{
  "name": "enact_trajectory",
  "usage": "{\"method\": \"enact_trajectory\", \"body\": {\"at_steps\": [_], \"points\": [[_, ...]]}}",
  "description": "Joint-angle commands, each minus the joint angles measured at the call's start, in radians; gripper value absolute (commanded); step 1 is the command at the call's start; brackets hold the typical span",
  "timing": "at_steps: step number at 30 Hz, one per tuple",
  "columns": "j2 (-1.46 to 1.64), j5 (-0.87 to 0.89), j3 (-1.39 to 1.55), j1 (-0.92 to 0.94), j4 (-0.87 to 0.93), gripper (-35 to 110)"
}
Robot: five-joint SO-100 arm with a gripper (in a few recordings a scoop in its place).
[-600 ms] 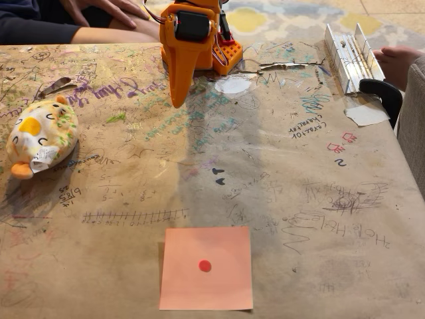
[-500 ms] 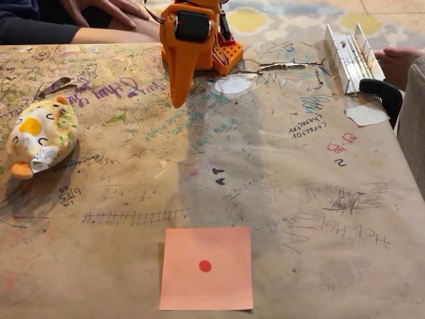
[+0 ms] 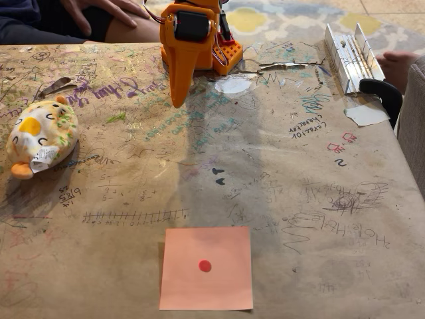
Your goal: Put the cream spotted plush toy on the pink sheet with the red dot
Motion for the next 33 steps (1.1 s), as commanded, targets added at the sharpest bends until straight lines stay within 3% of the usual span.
{"method": "enact_trajectory", "body": {"at_steps": [1,6,10,13,17,23,33], "points": [[0.008,-0.02,-0.012,0.026,-0.005,0],[-0.161,-0.02,-0.163,0.173,-0.098,1],[-0.701,-0.067,-0.417,0.42,-0.212,11],[-1.117,-0.15,-0.649,0.543,-0.173,26],[-1.379,-0.215,-0.795,0.65,-0.233,36],[-1.606,-0.238,-1.005,0.71,-0.147,44],[-1.922,-0.236,-1.272,0.804,0.052,44]]}}
